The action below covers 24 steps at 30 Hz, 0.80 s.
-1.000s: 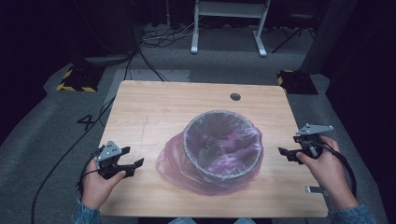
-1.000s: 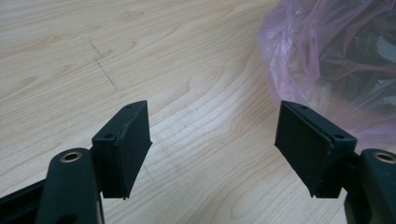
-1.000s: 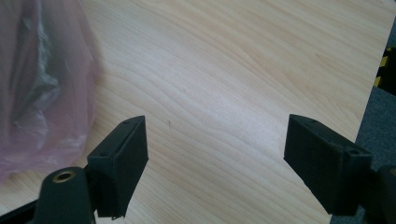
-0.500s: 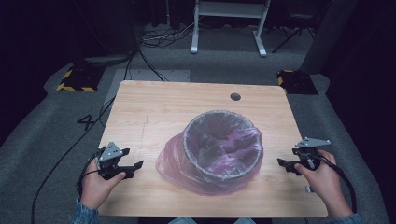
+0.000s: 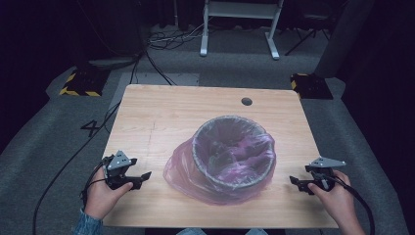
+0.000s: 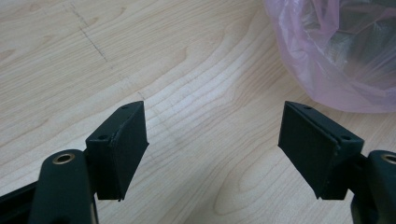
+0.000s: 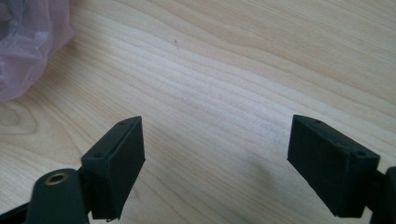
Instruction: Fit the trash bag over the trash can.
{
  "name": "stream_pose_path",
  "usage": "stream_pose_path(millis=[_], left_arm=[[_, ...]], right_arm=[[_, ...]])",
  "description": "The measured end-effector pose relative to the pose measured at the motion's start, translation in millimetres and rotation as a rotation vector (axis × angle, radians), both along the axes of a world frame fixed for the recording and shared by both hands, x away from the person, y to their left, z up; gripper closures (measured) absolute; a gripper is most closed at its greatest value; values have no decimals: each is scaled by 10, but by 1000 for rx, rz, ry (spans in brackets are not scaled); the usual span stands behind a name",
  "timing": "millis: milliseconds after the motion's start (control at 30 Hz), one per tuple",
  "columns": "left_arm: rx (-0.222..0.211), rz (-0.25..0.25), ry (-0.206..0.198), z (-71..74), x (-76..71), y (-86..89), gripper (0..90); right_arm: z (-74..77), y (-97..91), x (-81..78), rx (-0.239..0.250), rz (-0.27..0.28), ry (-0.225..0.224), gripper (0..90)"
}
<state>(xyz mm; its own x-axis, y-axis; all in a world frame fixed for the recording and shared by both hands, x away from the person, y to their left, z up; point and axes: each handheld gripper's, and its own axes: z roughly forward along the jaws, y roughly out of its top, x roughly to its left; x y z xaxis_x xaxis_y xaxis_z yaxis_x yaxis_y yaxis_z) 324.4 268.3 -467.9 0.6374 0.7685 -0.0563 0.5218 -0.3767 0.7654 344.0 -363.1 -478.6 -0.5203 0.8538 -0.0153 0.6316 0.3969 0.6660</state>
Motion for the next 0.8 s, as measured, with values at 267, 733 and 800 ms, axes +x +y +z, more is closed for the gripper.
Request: stream_pose_path(millis=[267, 733, 800], left_arm=[[-24, -23, 28, -55, 14, -57, 233], [-11, -20, 25, -84, 30, -61, 233], [-7, -21, 23, -88, 31, -53, 233]], right_arm=[[-163, -4, -61, 32, 8, -17, 185], [-256, -22, -49, 67, 10, -74, 124], [-256, -32, -34, 68, 30, -71, 118]])
